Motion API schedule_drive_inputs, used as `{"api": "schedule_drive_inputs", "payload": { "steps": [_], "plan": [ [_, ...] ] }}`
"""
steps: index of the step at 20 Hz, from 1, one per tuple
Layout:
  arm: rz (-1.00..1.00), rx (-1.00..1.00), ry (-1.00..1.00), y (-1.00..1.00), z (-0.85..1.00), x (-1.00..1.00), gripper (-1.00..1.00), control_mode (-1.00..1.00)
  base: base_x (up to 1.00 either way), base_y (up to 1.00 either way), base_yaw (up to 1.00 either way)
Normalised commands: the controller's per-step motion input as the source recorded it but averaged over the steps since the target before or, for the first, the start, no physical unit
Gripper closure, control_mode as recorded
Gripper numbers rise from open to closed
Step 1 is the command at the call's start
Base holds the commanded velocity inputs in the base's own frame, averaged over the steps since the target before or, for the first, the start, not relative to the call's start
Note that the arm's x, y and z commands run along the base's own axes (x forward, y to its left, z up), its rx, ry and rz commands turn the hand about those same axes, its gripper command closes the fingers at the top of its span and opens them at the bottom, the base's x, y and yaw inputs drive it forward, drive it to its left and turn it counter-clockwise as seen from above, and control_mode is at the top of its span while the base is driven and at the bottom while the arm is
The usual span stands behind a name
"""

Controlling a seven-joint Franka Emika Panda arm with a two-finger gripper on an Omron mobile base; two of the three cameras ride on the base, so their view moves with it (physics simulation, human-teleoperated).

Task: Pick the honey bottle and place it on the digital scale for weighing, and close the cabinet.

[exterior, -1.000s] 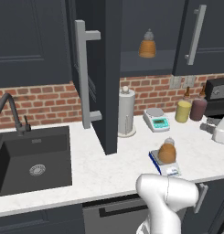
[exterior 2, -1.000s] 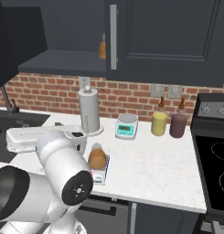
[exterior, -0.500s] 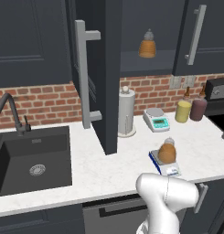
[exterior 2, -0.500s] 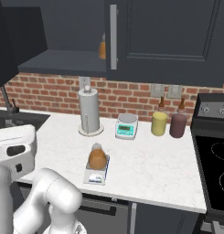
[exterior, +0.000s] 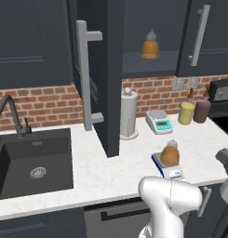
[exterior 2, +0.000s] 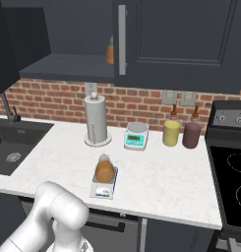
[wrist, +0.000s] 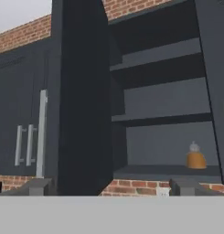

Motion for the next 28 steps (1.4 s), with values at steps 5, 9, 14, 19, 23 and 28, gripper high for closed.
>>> {"api": "schedule_drive_inputs", "payload": {
  "steps": [5,9,14,19,23,28],
  "plan": [
    [-0.26,0.21,-0.25,1.00,-0.60,0.41,-1.00,-1.00,0.00,0.00,0.00],
    [-0.26,0.22,-0.28,1.00,-0.57,0.31,-1.00,-1.00,0.00,0.00,0.00],
    [-0.26,0.20,-0.31,1.00,-0.51,0.23,-1.00,-1.00,0.00,0.00,0.00],
    [-0.23,0.17,-0.44,1.00,-0.61,0.08,-1.00,-1.00,0.00,0.00,0.00],
    [-0.20,0.07,-0.51,0.99,-0.35,0.07,-1.00,-1.00,0.00,0.00,0.00],
    [-0.16,0.04,-0.28,0.72,0.00,0.55,-1.00,-1.00,0.00,0.00,0.00]
  ]
}}
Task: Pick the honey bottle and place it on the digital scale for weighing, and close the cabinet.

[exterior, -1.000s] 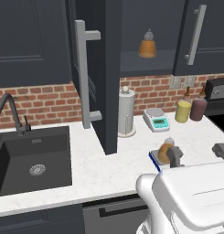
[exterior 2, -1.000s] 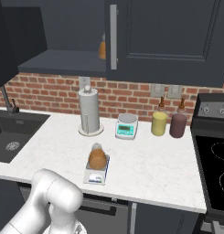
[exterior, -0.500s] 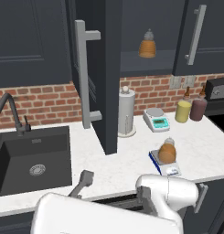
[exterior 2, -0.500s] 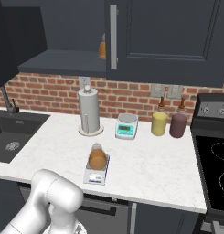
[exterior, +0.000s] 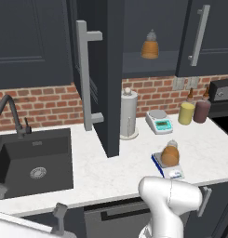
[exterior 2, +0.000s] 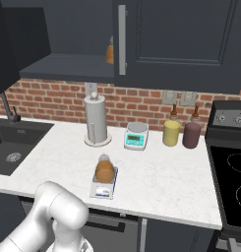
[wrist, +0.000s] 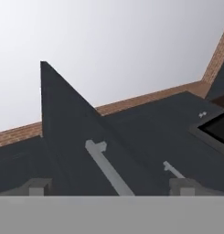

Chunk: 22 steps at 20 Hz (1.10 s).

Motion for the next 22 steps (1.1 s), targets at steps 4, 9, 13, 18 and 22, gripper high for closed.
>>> {"api": "schedule_drive_inputs", "payload": {
  "steps": [4,9,13,18,22],
  "plan": [
    [-0.03,0.04,-0.04,0.11,0.00,0.73,-1.00,-1.00,0.00,0.00,0.00],
    [0.00,0.05,0.00,-0.05,0.01,0.73,-1.00,-1.00,0.00,0.00,0.00],
    [0.01,0.04,-0.06,-0.03,-0.20,0.89,-1.00,-1.00,0.00,0.00,0.00],
    [0.01,0.12,-0.15,-0.17,-0.08,0.64,-1.00,-1.00,0.00,0.00,0.00],
    [0.00,0.13,0.00,-0.38,0.00,0.49,-1.00,-1.00,0.00,0.00,0.00]
  ]
}}
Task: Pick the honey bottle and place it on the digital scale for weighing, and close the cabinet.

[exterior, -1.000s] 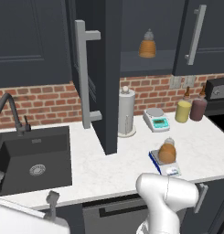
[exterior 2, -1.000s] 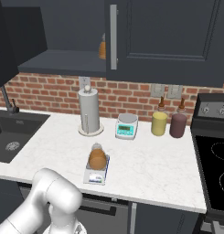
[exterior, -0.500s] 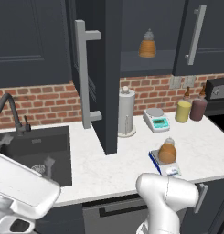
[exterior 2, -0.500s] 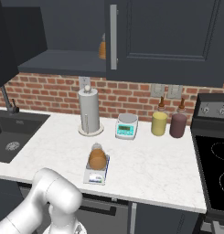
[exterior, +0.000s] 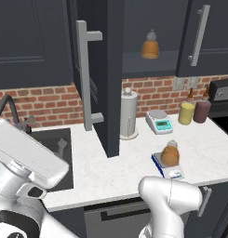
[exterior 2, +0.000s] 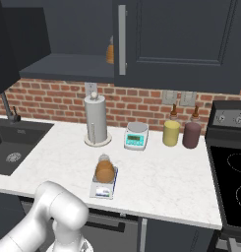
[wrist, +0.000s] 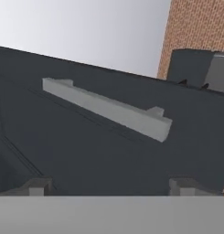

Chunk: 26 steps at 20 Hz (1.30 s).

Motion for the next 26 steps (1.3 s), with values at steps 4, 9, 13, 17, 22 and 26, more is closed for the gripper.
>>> {"api": "schedule_drive_inputs", "payload": {
  "steps": [4,9,13,17,22,26],
  "plan": [
    [0.00,0.13,0.00,-0.46,0.01,0.50,-1.00,-1.00,0.00,0.00,0.00],
    [0.00,0.07,0.00,-0.20,0.08,0.34,-1.00,-1.00,0.00,0.00,0.00],
    [0.00,0.06,0.00,-0.21,0.07,0.31,-1.00,-1.00,0.00,0.00,0.00],
    [0.00,0.08,-0.01,-0.32,0.11,0.40,-1.00,-1.00,0.00,0.00,0.00],
    [0.00,0.09,-0.03,-0.29,0.12,0.47,-1.00,-1.00,0.00,0.00,0.00],
    [0.00,0.05,-0.08,-0.19,0.30,0.13,-1.00,-1.00,0.00,0.00,0.00]
  ]
}}
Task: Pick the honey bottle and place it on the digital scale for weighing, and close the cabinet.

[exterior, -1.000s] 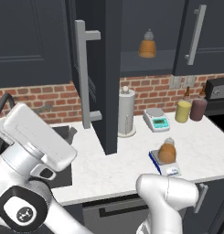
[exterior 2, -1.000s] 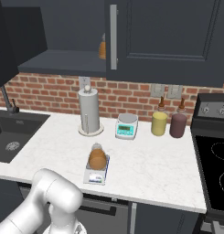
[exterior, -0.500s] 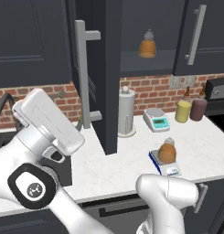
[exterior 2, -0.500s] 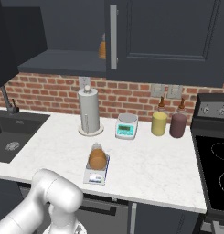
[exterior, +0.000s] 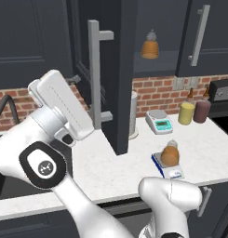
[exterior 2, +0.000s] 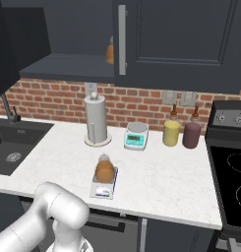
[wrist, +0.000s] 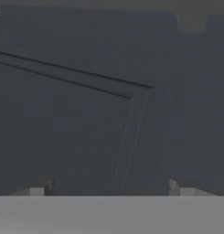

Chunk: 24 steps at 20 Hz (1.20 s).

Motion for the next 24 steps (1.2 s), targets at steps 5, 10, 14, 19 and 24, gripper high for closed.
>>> {"api": "schedule_drive_inputs", "payload": {
  "steps": [5,10,14,19,24],
  "plan": [
    [0.00,0.07,-0.09,-0.35,0.30,0.25,-1.00,-1.00,0.00,0.00,0.00],
    [0.00,0.12,-0.01,-0.57,0.14,0.73,-1.00,-1.00,0.00,0.00,0.00],
    [0.01,0.13,0.00,-0.62,0.00,0.99,-1.00,-1.00,0.00,0.00,0.00],
    [0.05,0.12,0.00,-0.56,0.00,1.00,-1.00,-1.00,0.00,0.00,0.00],
    [0.10,0.14,0.00,-0.66,0.00,0.87,-1.00,-1.00,0.00,0.00,0.00]
  ]
}}
